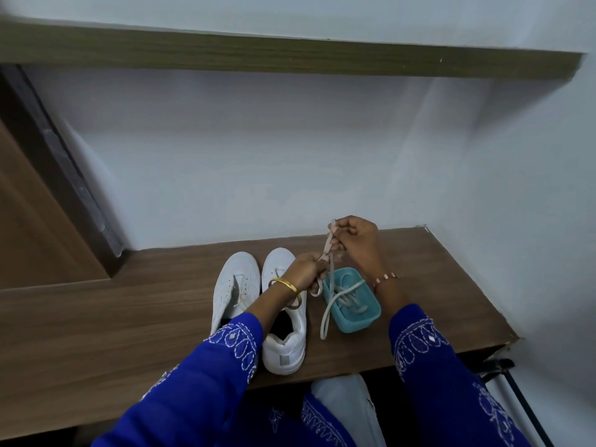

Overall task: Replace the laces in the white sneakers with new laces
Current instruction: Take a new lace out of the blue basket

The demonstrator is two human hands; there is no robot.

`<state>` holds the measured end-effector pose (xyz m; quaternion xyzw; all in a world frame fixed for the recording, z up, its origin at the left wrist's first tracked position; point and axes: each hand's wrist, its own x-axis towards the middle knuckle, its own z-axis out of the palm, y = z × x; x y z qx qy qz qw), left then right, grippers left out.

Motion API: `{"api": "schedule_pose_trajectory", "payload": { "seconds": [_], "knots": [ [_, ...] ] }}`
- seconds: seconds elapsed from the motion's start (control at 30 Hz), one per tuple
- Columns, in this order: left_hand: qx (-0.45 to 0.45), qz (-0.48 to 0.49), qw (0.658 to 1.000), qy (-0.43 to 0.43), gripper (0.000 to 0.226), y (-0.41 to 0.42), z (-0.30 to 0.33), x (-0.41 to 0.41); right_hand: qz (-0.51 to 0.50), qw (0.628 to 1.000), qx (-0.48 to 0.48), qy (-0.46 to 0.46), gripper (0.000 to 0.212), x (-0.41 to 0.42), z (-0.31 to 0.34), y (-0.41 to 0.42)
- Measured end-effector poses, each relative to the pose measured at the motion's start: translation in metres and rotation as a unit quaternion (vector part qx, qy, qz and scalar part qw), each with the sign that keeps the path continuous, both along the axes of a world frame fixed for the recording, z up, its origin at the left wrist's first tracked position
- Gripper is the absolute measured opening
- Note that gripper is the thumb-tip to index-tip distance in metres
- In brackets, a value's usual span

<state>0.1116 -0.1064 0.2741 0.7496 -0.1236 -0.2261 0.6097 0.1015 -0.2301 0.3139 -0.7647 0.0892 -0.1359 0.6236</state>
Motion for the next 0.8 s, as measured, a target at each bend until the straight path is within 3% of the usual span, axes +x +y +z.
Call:
{"api": "schedule_pose_trajectory", "payload": {
  "seconds": [0.13,0.27,0.43,0.5,0.57,0.67,0.8],
  "knots": [
    [-0.007,0.032,0.999,-0.009,0.025,0.002,-0.001,-0.001,-0.021,1.0,-0.01,-0.006,0.011,-0.005,-0.006,-0.007],
    [-0.124,0.101,0.986,0.052,0.031,0.007,0.007,0.005,-0.055,0.994,-0.054,0.076,0.015,-0.015,-0.033,-0.009],
    [-0.261,0.093,0.954,0.111,0.029,0.012,0.031,0.011,0.098,0.957,-0.197,0.188,0.034,-0.026,-0.076,-0.001],
    [-0.301,0.08,0.942,0.127,0.031,0.014,0.039,0.012,0.071,0.955,-0.233,0.17,0.01,-0.027,-0.082,-0.001],
    [-0.322,0.079,0.934,0.135,0.033,0.017,0.043,0.013,0.009,0.958,-0.248,0.143,0.032,-0.025,-0.079,-0.002],
    [-0.29,0.101,0.944,0.121,0.032,0.024,0.039,0.015,-0.072,0.965,-0.227,0.108,0.036,-0.02,-0.063,-0.008],
    [-0.095,0.123,0.986,0.052,0.03,0.028,0.018,0.011,-0.077,0.993,-0.086,0.028,0.018,-0.013,-0.03,-0.013]
  ]
}}
